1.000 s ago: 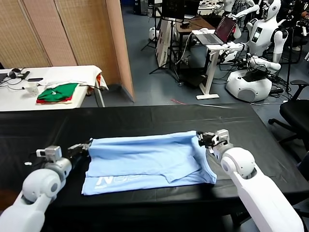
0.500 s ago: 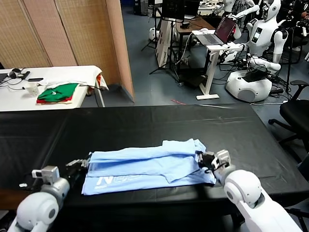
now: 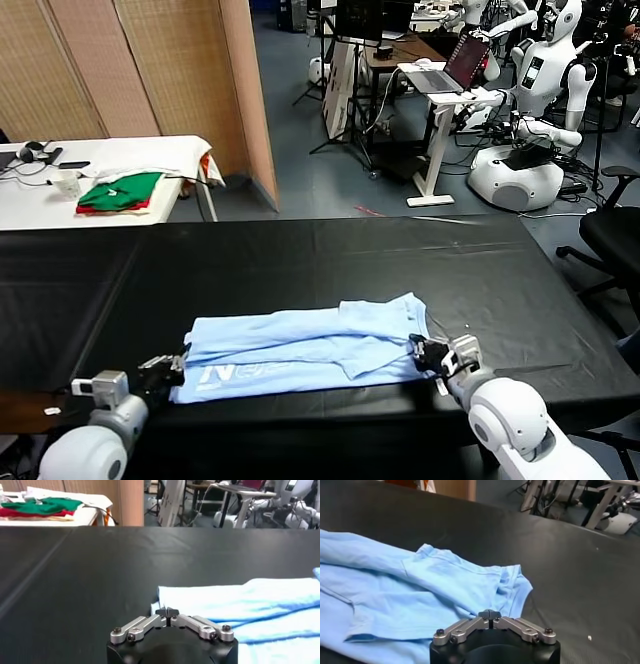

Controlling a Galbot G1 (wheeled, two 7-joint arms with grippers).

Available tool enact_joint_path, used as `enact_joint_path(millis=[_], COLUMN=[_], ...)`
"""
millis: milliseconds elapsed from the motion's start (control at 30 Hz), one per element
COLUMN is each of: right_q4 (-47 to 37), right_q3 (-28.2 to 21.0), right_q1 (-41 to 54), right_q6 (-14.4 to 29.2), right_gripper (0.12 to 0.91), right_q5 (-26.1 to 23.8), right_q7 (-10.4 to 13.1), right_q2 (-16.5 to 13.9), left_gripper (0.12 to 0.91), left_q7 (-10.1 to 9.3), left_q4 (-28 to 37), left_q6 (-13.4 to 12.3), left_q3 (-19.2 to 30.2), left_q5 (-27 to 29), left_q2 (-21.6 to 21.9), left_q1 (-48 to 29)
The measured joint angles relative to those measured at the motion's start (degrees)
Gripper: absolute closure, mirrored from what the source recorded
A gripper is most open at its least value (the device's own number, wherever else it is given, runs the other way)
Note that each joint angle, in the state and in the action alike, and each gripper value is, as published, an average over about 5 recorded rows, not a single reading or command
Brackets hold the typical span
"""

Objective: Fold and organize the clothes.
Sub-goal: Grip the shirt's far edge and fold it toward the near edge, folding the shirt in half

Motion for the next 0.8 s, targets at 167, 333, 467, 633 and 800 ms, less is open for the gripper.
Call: enact_joint_path(millis=[167,333,467,633,800], right_q4=[0.1,0.9,2.3,4.8,3.9], right_q3=[0.3,1.0,2.3,5.2,6.7], right_q1=[-0.4,-1.0,-2.1,-2.8,-0.8], right_q6=[0.0,0.0,0.0,0.0,0.4], right_gripper=[0.885,0.802,0.590,0.288,0.129], right_q5=[0.1,0.6,2.4,6.7,7.2], right_q7=[0.1,-0.3,-0.6,-0.6,1.0], right_q2=[0.0,0.0,-0.4,-0.3,1.2], left_gripper=[0.883,0.883,0.774,0.478,0.191], left_q7=[-0.39,-0.88,-1.64,-1.84,-2.47], left_q4=[0.3,-0.2,-1.6,-4.4,-6.4], left_q6=[-0.1,0.3,1.5,3.3,2.7], left_q3=[0.0,0.1,-0.3,-1.2,-2.0], left_q5=[0.1,0.6,1.1,1.5,0.0], left_q2=[0.0,-0.3,-1.0,-1.2,-1.2], left_q1=[-0.2,0.3,1.2,2.0,1.0])
